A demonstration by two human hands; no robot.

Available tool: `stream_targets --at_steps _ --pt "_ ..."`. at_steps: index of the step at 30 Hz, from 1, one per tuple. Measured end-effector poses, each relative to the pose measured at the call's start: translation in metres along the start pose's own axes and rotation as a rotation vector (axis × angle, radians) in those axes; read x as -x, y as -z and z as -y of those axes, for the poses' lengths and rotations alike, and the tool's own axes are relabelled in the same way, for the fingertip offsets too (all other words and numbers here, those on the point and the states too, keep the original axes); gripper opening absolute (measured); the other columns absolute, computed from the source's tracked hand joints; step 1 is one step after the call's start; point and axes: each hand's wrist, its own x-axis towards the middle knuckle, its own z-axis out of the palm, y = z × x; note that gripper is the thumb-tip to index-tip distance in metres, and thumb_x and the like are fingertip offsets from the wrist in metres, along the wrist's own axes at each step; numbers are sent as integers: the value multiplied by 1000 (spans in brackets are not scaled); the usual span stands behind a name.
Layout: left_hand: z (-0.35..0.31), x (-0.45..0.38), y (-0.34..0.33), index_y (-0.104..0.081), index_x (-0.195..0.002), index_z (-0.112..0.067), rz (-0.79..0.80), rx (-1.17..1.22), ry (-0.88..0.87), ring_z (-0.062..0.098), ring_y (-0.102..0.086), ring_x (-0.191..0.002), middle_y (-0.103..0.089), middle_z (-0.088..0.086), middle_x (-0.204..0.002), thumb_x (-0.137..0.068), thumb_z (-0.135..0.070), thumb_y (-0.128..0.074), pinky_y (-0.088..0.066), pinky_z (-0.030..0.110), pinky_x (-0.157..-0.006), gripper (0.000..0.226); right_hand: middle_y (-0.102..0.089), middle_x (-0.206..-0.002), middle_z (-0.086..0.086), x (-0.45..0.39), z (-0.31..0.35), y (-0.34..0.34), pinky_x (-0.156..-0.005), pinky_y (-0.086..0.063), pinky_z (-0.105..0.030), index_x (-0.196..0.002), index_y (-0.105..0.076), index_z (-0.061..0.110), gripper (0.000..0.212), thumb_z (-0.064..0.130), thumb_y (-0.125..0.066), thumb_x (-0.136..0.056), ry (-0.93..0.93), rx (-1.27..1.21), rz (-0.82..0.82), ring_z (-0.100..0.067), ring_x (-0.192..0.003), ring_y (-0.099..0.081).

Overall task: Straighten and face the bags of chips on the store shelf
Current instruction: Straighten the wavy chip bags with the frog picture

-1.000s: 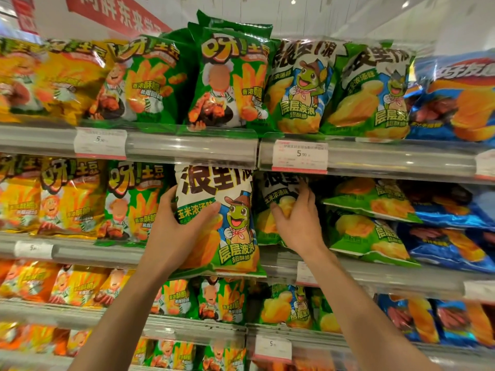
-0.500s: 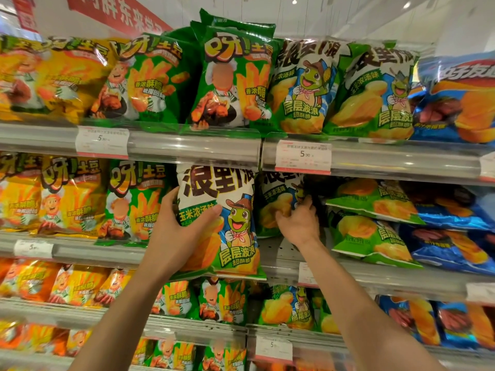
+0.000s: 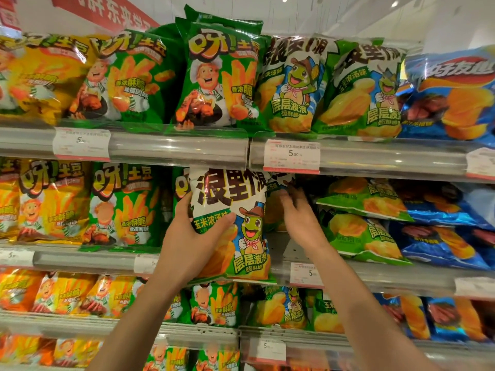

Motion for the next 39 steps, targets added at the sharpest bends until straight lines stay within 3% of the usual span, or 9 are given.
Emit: stream_targets --at_steps 5,9,14,19,24,28,33,36,39 --pt "-17 -6 -48 -41 -133 -33 54 -55 -45 4 -63 -104 -64 -22 -112 -77 -58 -77 -46 21 -81 71 -56 -114 35 36 3 30 -71 -45 -4 -146 -41 38 42 36 -46 -104 22 -161 70 21 -96 -57" --pt "-28 -21 -79 -44 -131 -17 37 -58 -50 21 -62 -113 -66 -2 -119 -81 -51 -77 -51 37 -93 69 -46 -108 44 50 -8 43 -71 -40 4 -152 -33 35 54 18 -50 -103 7 -179 74 34 -93 -48" --pt "-29 -29 -105 -33 -150 -16 120 -10 -97 22 -51 -132 -56 1 -140 -87 -42 -74 -44 44 -108 80 -55 -135 18 57 -9 39 -105 -44 -23 -154 -32 30 54 18 -48 -104 -3 -109 72 10 -112 -56" --pt "-21 -32 -109 -6 -160 -24 229 93 -54 2 -33 -137 -36 -10 -154 -98 -38 -61 -27 20 -108 85 -58 -137 8 56 -11 37 -79 -52 -24 -156 -27 34 57 19 -46 -104 -12 -47 61 -1 -91 -60" --pt "-18 -41 -113 -17 -159 -28 303 115 -35 -5 -38 -124 -42 -20 -137 -102 -27 -56 -30 13 -99 68 -56 -134 12 49 -12 36 -65 -44 -5 -154 -30 34 59 23 -53 -102 -73 -85 58 8 -90 -60" --pt "-8 -37 -107 -19 -158 -32 298 121 -35 -3 -42 -126 -46 -24 -135 -99 -33 -61 -34 20 -101 73 -56 -134 15 51 -11 38 -94 -45 -19 -151 -37 35 60 34 -62 -96 -88 -88 48 0 -113 -56" --pt "4 -19 -85 -26 -157 -32 302 141 -58 -5 -44 -126 -44 -39 -126 -97 -33 -65 -38 16 -100 71 -63 -117 22 61 -2 52 -81 -46 -7 -130 -57 39 35 31 -62 -97 -20 -80 20 12 -108 -57" --pt "7 -7 -74 -45 -145 -30 209 139 -105 -4 -52 -123 -53 -21 -134 -96 -31 -65 -44 20 -100 53 -69 -107 25 75 -3 72 -81 -53 -12 -119 -62 39 24 29 -63 -97 14 -92 -37 9 -103 -62" --pt "3 5 -71 -57 -130 -30 134 143 -133 -7 -59 -108 -62 -17 -122 -96 -28 -65 -50 13 -83 35 -72 -109 10 89 -15 98 -85 -54 -26 -116 -67 29 20 22 -61 -97 34 -142 -108 -8 -100 -69"
